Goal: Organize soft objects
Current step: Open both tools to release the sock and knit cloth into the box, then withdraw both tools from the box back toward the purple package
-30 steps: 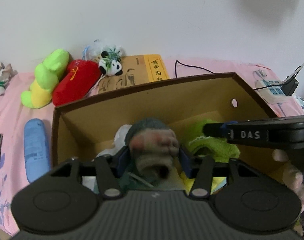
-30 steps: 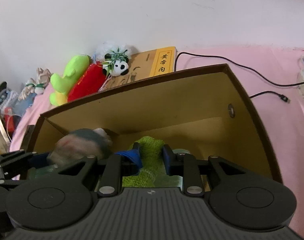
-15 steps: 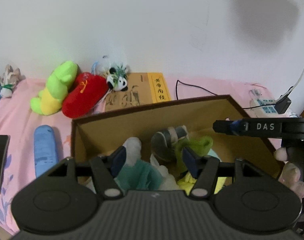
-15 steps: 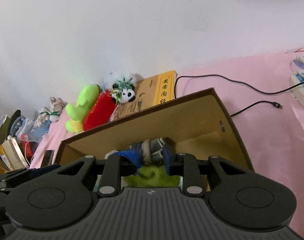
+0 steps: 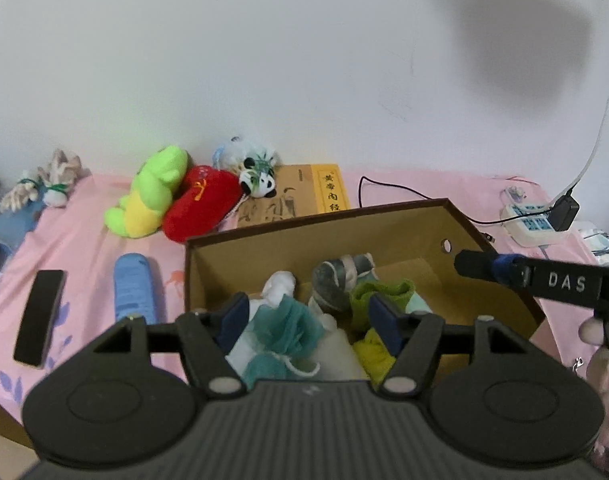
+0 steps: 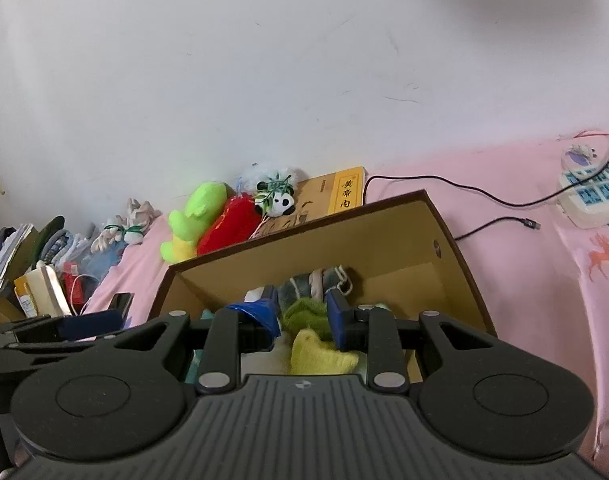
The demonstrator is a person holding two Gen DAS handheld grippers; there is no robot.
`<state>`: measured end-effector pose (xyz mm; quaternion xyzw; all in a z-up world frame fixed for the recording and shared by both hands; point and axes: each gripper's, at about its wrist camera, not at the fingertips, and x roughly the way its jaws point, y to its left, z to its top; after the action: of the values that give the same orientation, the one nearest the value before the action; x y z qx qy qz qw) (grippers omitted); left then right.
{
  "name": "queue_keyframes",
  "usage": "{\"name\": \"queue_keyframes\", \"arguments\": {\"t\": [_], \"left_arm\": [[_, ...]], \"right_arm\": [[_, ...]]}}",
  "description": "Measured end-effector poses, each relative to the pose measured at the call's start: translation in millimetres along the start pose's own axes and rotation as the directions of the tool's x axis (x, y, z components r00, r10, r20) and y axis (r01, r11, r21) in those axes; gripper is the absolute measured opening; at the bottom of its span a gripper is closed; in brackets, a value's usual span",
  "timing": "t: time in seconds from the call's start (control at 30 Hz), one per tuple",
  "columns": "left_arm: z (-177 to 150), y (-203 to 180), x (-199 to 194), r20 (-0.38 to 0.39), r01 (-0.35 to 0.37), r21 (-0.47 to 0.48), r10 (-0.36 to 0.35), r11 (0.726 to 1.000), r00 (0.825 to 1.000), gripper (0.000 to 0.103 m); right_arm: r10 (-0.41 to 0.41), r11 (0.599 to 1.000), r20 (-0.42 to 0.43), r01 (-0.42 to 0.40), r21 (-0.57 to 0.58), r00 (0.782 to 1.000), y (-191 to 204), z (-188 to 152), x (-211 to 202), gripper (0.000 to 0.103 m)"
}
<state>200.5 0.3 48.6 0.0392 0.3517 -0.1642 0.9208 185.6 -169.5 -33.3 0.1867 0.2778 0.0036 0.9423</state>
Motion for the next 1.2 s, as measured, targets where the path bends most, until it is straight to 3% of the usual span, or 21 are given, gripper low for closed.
{"name": "queue_keyframes", "arguments": {"t": [0.27,0.57,1.2], "left_arm": [[-16.9,-9.8,-28.9,0.011,-0.049,0.004,0.049,0.999,0.999,0.071],[-41.0,-20.3,-51.3,0.007,-0.089,0.003,0.089,0.996,0.996,0.075],[-84.6,-40.6,-66.3,-0.066,-0.106,-0.015,0.105,0.994,0.992,0.076]], "right_arm": [[-0.027,1.0,0.045,0.027,-0.011,0.999,6.8,-19.4,-27.5,0.009],[0.014,1.0,0.036,-0.013,-0.015,0.999,7.7,-41.7,-54.3,0.01],[0.077,0.996,-0.002,-0.077,-0.033,0.997,-0.5,-84.4,-99.5,0.011]]}}
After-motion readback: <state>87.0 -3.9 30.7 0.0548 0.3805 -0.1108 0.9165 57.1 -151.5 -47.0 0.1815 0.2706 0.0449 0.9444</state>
